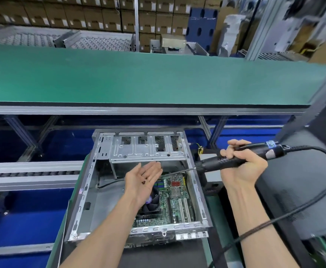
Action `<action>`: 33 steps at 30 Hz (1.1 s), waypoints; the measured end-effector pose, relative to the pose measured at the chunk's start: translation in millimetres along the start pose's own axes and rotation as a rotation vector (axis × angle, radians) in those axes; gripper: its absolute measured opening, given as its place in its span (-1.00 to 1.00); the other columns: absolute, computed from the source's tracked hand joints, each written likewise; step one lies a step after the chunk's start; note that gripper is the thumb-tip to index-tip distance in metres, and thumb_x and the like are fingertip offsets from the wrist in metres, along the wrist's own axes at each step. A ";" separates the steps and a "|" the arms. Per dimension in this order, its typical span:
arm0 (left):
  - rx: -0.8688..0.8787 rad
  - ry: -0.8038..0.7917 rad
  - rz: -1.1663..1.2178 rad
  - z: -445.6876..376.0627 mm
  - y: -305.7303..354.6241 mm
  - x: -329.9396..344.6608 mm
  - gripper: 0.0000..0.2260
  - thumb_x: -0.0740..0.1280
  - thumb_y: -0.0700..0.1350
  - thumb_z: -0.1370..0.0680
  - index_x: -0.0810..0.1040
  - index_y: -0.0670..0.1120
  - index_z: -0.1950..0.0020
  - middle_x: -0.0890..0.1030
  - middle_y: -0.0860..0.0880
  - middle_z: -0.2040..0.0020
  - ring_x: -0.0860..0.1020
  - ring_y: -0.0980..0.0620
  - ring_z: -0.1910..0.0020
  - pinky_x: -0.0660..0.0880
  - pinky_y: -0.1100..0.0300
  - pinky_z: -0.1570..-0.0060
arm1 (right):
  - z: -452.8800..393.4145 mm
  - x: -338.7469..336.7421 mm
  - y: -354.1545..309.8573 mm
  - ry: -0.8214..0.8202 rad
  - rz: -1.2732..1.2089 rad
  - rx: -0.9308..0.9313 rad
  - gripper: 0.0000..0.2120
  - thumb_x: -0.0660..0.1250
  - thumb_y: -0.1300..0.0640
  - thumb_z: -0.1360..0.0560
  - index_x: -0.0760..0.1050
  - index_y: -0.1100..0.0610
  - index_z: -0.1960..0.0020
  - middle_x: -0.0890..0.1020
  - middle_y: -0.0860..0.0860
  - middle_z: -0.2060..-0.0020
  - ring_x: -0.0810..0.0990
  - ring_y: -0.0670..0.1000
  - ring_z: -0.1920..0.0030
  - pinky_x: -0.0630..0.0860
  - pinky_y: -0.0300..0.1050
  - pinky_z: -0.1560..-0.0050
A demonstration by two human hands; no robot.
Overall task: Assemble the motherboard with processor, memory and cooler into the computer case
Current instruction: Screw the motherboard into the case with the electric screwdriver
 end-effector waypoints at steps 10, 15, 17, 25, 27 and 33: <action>-0.103 -0.144 -0.058 10.8 -12.5 24.9 -0.54 0.04 -0.04 -0.71 0.43 -0.40 -0.35 0.53 -0.36 -0.32 0.55 -0.30 -0.29 0.42 -0.12 -0.32 | 7.1 -0.4 14.1 0.032 -0.020 0.006 -0.75 0.13 0.35 -0.20 0.52 0.09 0.39 0.59 0.08 0.33 0.35 -0.04 0.48 0.38 -0.20 0.33; -0.099 -0.067 -0.118 10.7 -10.0 13.1 -0.59 0.09 -0.10 -0.69 0.47 -0.39 -0.32 0.56 -0.37 -0.27 0.58 -0.33 -0.24 0.50 -0.15 -0.26 | 5.1 -7.5 12.2 0.049 -0.038 -0.009 -0.75 0.12 0.34 -0.21 0.51 0.09 0.38 0.59 0.07 0.32 0.36 -0.04 0.48 0.37 -0.18 0.31; -0.115 -0.022 -0.190 11.6 -10.4 5.6 -0.64 0.20 -0.15 -0.63 0.51 -0.40 -0.27 0.58 -0.40 -0.21 0.61 -0.35 -0.17 0.60 -0.13 -0.12 | 3.5 -9.4 10.1 0.048 -0.043 -0.011 -0.75 0.12 0.34 -0.21 0.52 0.08 0.38 0.59 0.06 0.32 0.37 -0.04 0.48 0.37 -0.18 0.30; -0.073 0.132 -0.303 5.5 -12.2 -12.4 -0.79 0.39 -0.33 -0.49 0.57 -0.41 -0.07 0.68 -0.36 0.04 0.72 -0.18 0.07 0.65 0.14 0.25 | -0.7 -14.4 5.5 0.073 -0.038 -0.032 -0.75 0.13 0.34 -0.19 0.53 0.09 0.39 0.58 0.08 0.32 0.36 -0.02 0.49 0.40 -0.18 0.31; -0.057 0.126 -0.317 3.5 -11.3 -13.7 -0.69 0.44 -0.29 -0.38 0.57 -0.40 -0.07 0.68 -0.35 0.03 0.72 -0.16 0.06 0.65 0.16 0.24 | -1.0 -16.5 4.5 0.080 -0.041 -0.040 -0.75 0.13 0.34 -0.20 0.52 0.09 0.39 0.58 0.08 0.32 0.36 -0.02 0.49 0.40 -0.17 0.31; -0.035 0.129 -0.340 2.1 -10.1 -15.2 -0.59 0.48 -0.19 -0.36 0.55 -0.37 -0.12 0.69 -0.32 0.01 0.71 -0.13 0.03 0.65 0.17 0.22 | -3.2 -21.7 5.3 0.097 -0.076 -0.033 -0.81 0.14 0.34 -0.22 0.45 0.13 0.29 0.58 0.08 0.31 0.37 -0.03 0.49 0.40 -0.18 0.31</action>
Point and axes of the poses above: each hand's wrist, its own z-axis away from the middle knuckle, its own x-axis out of the palm, y = z × x, the point moved 10 cm from there along -z, towards the middle knuckle
